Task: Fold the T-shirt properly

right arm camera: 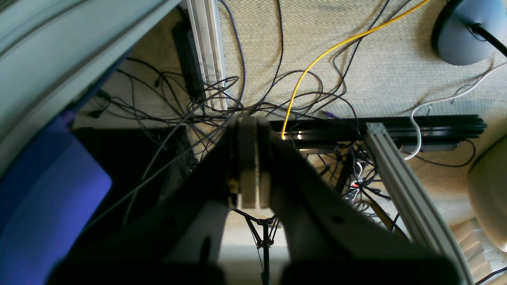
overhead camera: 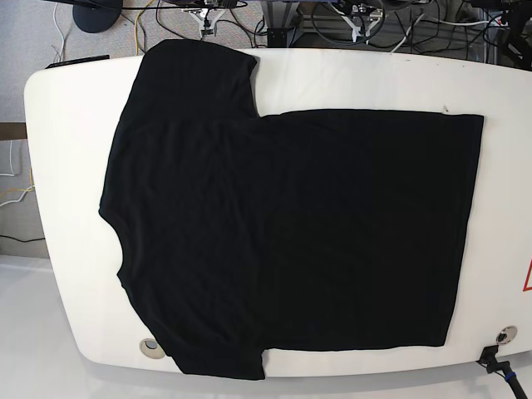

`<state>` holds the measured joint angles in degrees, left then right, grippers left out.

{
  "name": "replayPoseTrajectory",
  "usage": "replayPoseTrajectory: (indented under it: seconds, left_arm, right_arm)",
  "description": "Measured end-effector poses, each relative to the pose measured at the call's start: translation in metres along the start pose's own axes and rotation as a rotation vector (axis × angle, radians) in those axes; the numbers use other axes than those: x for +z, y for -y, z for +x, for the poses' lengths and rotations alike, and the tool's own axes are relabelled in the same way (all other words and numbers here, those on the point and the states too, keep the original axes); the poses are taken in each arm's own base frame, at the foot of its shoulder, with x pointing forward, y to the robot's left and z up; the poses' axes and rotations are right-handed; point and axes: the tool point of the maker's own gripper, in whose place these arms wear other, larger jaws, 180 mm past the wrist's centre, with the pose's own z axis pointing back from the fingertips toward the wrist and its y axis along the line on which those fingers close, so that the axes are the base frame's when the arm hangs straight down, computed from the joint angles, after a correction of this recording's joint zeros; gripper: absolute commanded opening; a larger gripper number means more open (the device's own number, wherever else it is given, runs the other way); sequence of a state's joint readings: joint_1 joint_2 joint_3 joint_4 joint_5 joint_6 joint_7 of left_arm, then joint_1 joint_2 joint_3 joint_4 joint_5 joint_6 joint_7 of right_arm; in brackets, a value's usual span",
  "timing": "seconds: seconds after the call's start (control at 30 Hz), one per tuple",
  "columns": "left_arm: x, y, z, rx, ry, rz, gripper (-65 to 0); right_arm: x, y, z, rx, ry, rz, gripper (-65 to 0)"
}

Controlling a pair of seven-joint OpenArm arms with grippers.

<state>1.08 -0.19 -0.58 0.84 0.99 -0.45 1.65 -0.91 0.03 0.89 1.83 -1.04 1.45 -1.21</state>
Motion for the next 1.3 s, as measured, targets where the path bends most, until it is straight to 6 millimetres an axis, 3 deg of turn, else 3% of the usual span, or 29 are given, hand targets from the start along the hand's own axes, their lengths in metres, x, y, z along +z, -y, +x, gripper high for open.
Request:
replayPoseTrajectory:
  seconds: [0.47,0.57,0.93,1.1,1.3]
  left_arm:
    - [0.000,-0.002,0.001,-0.001,0.000,0.003,-65.0]
    - [0.000,-0.002,0.009,-0.016,0.026,0.004,-65.0]
    - [0.000,-0.008,-0.007,-0.028,0.002,0.013,-65.0]
    - [0.001,-0.033,-0.032,-0.031,-0.001,0.048,-65.0]
    - [0.014,-0.087,-0.071,-0.031,0.013,0.135,-65.0]
  right_arm:
    - [0.000,0.002,-0.003,-0.001,-0.002,-0.003,-65.0]
    - [0.000,0.001,0.005,0.001,0.017,-0.001,-65.0]
    - [0.000,0.002,0.002,0.005,0.011,-0.002,-65.0]
    - [0.000,0.008,-0.010,-0.001,0.000,0.006,-65.0]
    - [0.004,0.036,-0.062,0.001,-0.023,0.006,-65.0]
